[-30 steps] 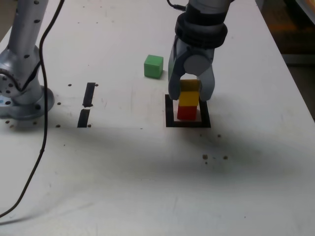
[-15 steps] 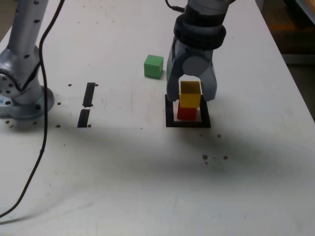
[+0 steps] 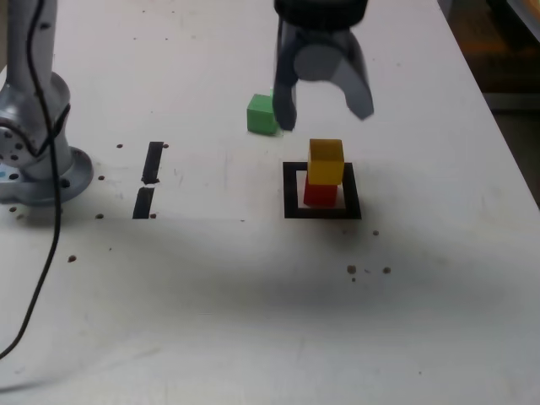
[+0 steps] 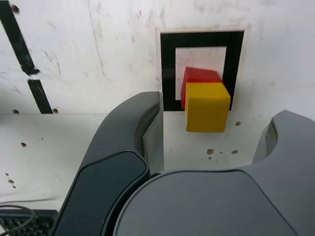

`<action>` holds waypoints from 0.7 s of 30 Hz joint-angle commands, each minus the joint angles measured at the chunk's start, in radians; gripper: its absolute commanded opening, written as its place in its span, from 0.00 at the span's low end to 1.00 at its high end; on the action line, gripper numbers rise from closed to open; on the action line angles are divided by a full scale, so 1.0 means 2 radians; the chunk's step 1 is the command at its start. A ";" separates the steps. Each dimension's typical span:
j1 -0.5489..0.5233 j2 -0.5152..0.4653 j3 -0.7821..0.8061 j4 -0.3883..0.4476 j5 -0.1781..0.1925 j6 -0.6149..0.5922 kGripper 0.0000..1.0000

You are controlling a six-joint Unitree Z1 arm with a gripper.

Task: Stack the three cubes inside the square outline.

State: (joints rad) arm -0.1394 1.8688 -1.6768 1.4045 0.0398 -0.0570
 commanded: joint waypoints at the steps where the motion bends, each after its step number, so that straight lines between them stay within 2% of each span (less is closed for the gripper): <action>1: 0.006 -0.014 0.002 0.002 0.006 0.002 0.78; 10: 0.053 -0.062 0.051 0.000 0.010 0.042 0.79; 21: 0.137 -0.082 0.141 -0.015 0.017 0.141 0.79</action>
State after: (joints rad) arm 0.1144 1.7117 -1.4186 1.3866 0.0703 0.2013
